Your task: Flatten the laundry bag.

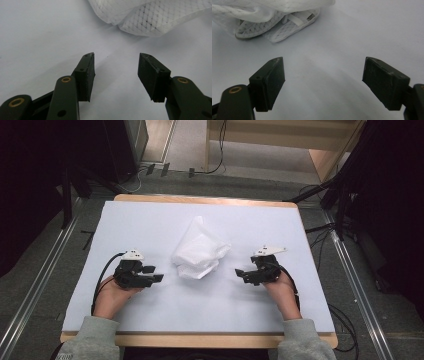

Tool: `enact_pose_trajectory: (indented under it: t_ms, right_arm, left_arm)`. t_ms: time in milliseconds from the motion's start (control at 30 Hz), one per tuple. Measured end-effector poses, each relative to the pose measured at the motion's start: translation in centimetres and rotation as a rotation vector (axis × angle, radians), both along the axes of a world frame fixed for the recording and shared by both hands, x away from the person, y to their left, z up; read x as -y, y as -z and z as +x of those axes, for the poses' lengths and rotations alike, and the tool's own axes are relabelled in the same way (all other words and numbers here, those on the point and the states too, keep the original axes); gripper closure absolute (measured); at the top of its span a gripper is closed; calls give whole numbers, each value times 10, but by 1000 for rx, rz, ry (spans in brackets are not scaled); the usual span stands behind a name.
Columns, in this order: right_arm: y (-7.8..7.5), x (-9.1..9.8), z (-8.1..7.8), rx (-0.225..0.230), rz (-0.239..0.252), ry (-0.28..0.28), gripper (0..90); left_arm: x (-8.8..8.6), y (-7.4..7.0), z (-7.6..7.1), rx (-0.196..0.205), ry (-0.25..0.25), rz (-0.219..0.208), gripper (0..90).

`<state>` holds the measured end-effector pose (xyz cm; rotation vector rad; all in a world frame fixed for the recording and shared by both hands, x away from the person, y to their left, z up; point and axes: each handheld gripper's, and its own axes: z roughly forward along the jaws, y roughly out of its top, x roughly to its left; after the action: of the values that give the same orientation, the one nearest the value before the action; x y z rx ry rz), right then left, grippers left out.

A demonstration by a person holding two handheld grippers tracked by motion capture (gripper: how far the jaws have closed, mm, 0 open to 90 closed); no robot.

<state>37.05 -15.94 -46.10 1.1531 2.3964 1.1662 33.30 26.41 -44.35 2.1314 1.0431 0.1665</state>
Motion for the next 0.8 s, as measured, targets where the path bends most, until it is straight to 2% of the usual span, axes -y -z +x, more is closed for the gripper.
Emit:
enact_pose_trajectory:
  t_ms: [100,233,300,400,433,533,667,800]
  right_arm:
    - [0,-2,0,-1,-15,-13,193]
    - [2,-3,0,-41,-7,-7,193]
    - [4,-4,1,-46,-16,10,193]
    - [5,-4,1,-43,-16,37,193]
    - [5,-4,0,-36,-5,55,193]
    - [6,-3,-1,-24,0,75,192]
    - [7,1,-2,-17,23,105,186]
    - [10,3,-4,-23,23,143,186]
  left_arm:
    - [0,-1,1,-13,7,-7,488]
    - [-1,-5,2,-32,8,-31,485]
    - [1,-6,4,-51,16,-38,487]
    - [6,-7,6,-33,39,-3,471]
    - [7,-8,7,-34,46,-1,423]
    - [10,-9,12,-57,45,-13,372]
    - [11,-9,16,-55,60,2,381]
    - [10,-10,21,-64,53,-16,376]
